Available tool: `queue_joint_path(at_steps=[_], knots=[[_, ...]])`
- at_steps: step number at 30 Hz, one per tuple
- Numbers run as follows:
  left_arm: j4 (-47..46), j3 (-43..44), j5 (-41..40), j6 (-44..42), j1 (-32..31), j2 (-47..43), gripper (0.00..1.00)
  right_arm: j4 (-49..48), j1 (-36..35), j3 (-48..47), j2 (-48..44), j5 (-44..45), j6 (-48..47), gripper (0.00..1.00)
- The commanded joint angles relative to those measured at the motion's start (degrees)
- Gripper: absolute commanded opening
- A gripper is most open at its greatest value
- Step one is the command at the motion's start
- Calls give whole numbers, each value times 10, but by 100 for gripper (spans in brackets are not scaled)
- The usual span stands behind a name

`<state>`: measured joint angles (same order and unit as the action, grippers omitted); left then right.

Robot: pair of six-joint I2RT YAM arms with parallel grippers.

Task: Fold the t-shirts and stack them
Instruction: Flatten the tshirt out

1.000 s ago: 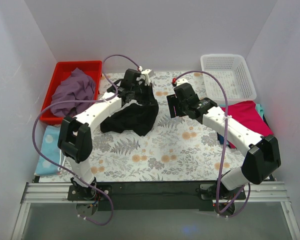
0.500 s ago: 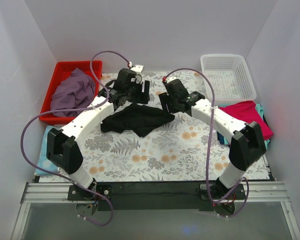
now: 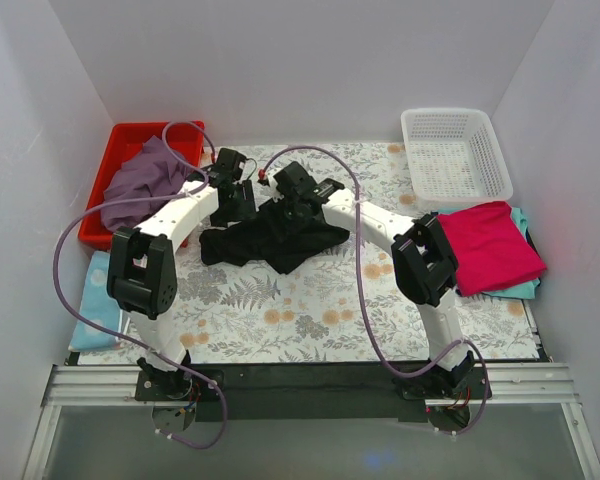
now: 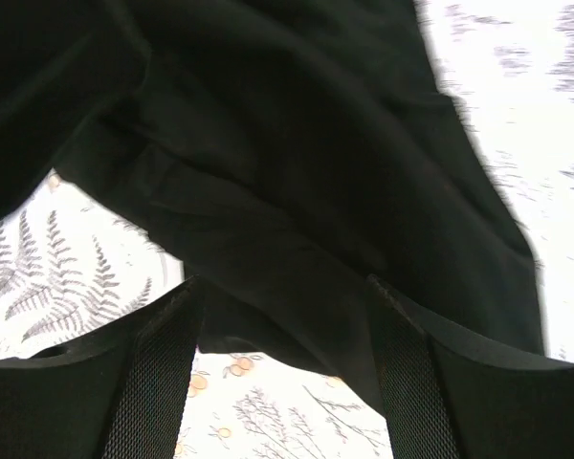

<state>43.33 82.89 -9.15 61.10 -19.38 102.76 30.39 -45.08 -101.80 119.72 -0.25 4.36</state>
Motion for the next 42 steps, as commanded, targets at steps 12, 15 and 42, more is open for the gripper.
queue_joint_path(at_steps=[12,15,42], knots=[[84,32,44,60,94,68,58,-1,-45,-75,87,-48,-27,70],[83,32,48,66,99,71,57,-2,-44,-73,106,-43,-24,68],[69,41,66,66,115,61,53,25,-3,102,-147,313,43,4]])
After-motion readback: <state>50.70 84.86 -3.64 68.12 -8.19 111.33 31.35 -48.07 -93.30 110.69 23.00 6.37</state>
